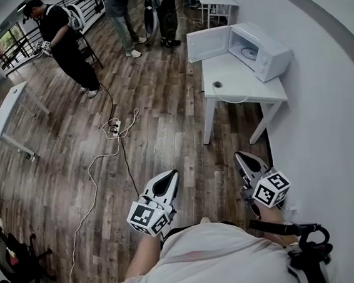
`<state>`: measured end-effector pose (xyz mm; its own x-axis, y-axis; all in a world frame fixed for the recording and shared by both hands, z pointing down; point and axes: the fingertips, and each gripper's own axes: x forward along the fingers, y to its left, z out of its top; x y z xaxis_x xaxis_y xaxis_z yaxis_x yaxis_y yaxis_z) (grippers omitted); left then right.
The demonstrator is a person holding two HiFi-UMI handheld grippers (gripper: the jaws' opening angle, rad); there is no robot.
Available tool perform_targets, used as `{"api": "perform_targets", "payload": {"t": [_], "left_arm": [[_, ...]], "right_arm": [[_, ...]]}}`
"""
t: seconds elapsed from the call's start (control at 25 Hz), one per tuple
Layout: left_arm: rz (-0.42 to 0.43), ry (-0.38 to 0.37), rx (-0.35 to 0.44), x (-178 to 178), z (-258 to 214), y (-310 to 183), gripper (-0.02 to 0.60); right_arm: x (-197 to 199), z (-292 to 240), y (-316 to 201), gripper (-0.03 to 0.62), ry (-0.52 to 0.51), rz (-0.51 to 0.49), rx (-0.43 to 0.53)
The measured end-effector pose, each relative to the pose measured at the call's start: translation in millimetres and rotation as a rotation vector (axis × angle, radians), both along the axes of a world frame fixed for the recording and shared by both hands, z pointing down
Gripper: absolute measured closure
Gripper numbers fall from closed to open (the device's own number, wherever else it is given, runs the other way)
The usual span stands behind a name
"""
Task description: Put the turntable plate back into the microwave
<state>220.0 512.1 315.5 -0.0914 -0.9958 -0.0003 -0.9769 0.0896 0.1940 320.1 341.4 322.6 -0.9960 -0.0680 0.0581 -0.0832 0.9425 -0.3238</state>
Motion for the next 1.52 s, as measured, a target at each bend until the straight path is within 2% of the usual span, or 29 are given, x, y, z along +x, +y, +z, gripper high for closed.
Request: {"api": "perform_targets", "payload": {"t": [0.28, 0.48, 0.68, 1.04, 1.2, 1.32, 1.52], "left_arm": [[0.004, 0.008, -0.016, -27, 5, -42, 0.572], [0.055, 0.027, -0.015, -53, 21, -69, 0.572], [0.097, 0.051, 0.002, -111, 30, -102, 0.572], [0.187, 0.067, -0.013, -247, 29, -147, 0.572], [0.238, 0.065, -0.026, -296, 28, -162, 0.572], [0.260, 0.084, -0.031, -318, 33, -176, 0.572], [0.371, 0.113, -0.058, -326, 53, -212, 0.572]], "right_arm": [[-22, 9, -41, 0.594, 0.011, 0.003, -0.007], [-50, 26, -59, 0.594, 0.051, 0.016, -0.010], [-97, 27, -89, 0.594, 0.071, 0.067, 0.007], [-219, 14, -125, 0.594, 0.051, 0.165, -0.008], [-250, 10, -136, 0.594, 0.033, 0.246, -0.026], [-262, 16, -146, 0.594, 0.046, 0.285, -0.038], [-262, 32, -168, 0.594, 0.060, 0.380, -0.078]]}}
